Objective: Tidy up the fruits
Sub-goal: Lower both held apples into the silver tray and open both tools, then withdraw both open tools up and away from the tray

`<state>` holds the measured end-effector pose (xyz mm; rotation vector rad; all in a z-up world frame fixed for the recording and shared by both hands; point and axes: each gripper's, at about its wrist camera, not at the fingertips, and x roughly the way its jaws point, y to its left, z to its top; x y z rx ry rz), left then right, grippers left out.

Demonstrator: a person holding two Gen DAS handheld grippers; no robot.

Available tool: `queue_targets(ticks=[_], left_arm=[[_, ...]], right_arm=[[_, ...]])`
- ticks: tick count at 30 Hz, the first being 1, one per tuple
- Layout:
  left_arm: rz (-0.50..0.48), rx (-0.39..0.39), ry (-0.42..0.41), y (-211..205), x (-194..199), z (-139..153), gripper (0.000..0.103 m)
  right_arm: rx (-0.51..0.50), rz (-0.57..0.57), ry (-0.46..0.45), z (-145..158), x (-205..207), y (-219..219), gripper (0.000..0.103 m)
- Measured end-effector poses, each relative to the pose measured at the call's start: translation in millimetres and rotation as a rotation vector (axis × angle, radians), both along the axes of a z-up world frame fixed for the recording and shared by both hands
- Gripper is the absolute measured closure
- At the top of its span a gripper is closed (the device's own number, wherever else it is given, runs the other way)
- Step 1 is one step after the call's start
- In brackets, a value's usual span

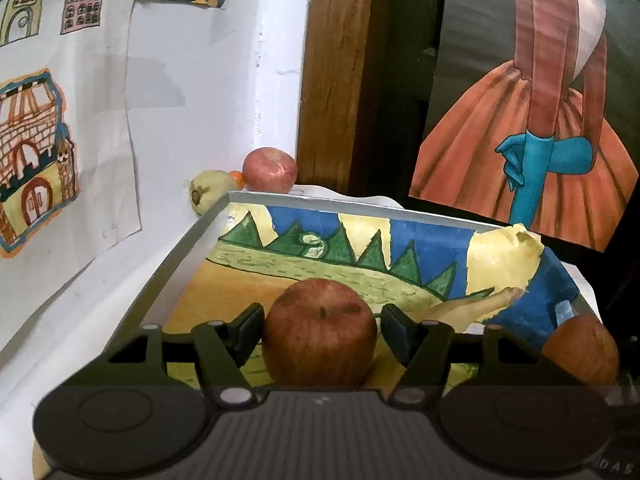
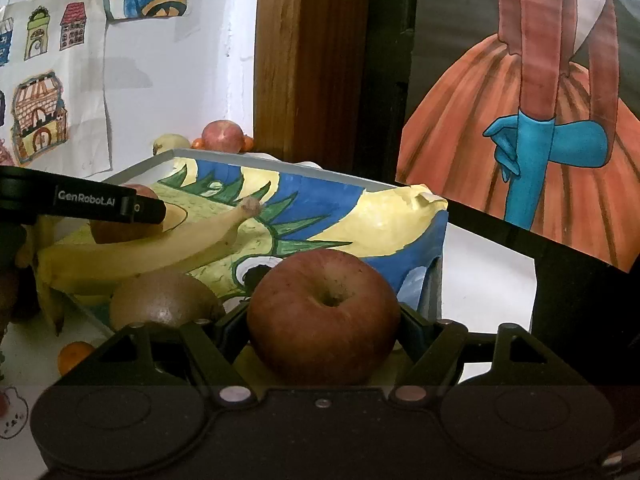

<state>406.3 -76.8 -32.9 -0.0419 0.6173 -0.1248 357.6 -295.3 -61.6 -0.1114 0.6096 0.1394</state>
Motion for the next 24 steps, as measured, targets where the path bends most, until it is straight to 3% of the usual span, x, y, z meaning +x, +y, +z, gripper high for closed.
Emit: queue_targets(ticks=[2,4,10,15,24], left_arm=[[-0.008,-0.002,-0.002,0,-1,0,0.028],[-0.009,-0.004,-0.009,-1,-4,2,0.018],[-0.008,-0.024,-0.056,-1,-19,13,0.003],[0.0,-0.035,-0.125,1,-41,30,0.0],[-0.019,-0.098,-0.222,14,-108,68,0.0]], right_arm=[[0.0,-0.001,-0.006,1,-1,0,0.026],[-0.001,-0.001,-0.023,2,-3,0,0.025],[0.008,-0.016,-0.079,11,-16,-2,0.011],[0.044,-0.037,-0.16,23,-37,-5,0.001],[0.094,-0.043,-0.306,69,-100,-6,0.001]])
